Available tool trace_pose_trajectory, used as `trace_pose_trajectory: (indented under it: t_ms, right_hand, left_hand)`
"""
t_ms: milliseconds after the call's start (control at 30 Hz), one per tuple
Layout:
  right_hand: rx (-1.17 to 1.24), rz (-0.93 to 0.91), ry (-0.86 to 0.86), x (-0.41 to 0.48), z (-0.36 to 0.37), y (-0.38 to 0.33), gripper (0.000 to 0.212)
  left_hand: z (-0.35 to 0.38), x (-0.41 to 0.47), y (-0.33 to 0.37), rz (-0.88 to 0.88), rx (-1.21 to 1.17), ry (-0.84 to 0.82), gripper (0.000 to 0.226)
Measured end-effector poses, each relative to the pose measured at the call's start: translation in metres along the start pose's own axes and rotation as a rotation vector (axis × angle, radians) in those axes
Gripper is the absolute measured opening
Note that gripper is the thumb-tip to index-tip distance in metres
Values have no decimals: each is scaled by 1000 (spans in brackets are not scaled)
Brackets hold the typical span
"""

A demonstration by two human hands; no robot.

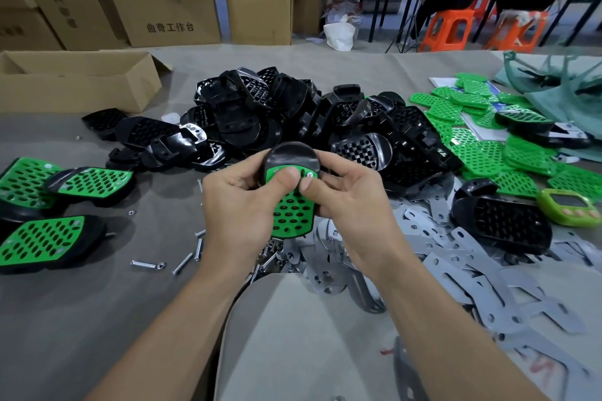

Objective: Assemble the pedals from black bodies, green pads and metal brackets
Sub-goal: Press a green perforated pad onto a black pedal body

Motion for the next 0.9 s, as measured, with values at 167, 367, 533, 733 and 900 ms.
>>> trace_pose_trajectory:
  t_ms: [167, 367, 533, 733, 900]
  right_hand:
    - [22, 96, -45, 1, -2, 0, 25]
    - [64, 106, 24, 1, -3, 2, 24]
    - [83, 154, 165, 0, -5, 3, 19]
    - [232, 180, 294, 0, -16, 0, 20]
    - [268, 224, 297, 1, -20, 4, 17]
  left_hand:
    - [0, -2, -5, -82, -80, 19, 20]
    - [2, -1, 1, -24, 12, -57, 24]
    - [-3, 1, -8, -197, 29, -59, 46]
    - [-8, 4, -11, -328, 100, -174, 34]
    - [-9, 6, -10, -408, -1, -289, 23]
Point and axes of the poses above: each hand's wrist, its own x-axis towards the middle knuckle, its own z-axis out of the palm, y = z × x, the point moved 3 cm from there along x, towards the middle knuckle, and after that the axes turned 12 degrees about -x, right-handed, at the moved point
